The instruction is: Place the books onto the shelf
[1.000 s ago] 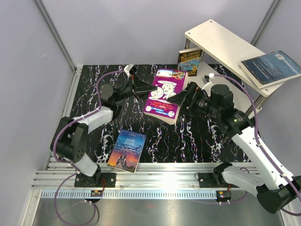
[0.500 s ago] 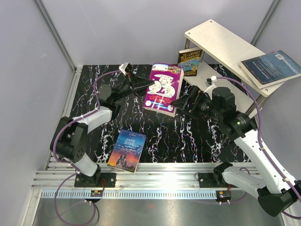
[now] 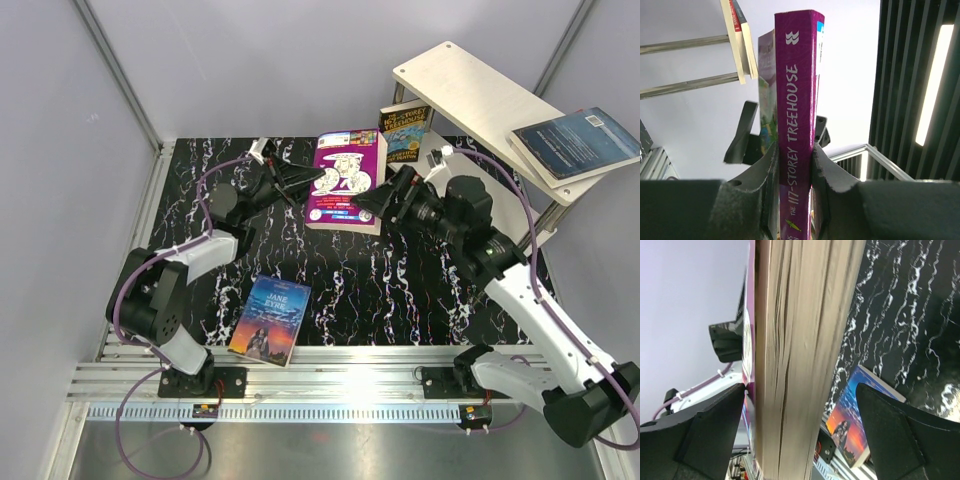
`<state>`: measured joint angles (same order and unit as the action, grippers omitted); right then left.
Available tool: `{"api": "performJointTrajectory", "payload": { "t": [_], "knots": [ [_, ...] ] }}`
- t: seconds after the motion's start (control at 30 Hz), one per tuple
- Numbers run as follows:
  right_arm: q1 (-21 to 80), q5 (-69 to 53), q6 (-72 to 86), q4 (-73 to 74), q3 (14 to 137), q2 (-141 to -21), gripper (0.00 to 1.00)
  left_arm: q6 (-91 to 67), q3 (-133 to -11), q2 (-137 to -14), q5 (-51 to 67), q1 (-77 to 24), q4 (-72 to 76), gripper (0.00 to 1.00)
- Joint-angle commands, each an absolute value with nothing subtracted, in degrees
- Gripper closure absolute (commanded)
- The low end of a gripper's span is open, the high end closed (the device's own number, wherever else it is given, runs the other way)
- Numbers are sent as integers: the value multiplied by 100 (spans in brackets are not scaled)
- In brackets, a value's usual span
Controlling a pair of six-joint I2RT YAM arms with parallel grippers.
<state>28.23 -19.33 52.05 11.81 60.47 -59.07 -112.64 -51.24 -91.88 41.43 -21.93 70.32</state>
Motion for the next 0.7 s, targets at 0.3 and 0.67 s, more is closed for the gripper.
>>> {"api": "performJointTrajectory", "payload": {
  "t": [0.3, 0.67],
  "knots": [
    [2830, -1741, 4712, 1124, 6688, -5871, 75, -12034, -5264, -8701, 4648, -2303, 8555, 100],
    [2839, -1214, 4404, 2740, 7565, -5564, 100, -8189, -5869, -7807, 5608, -2355, 3085, 79]
  ]
}}
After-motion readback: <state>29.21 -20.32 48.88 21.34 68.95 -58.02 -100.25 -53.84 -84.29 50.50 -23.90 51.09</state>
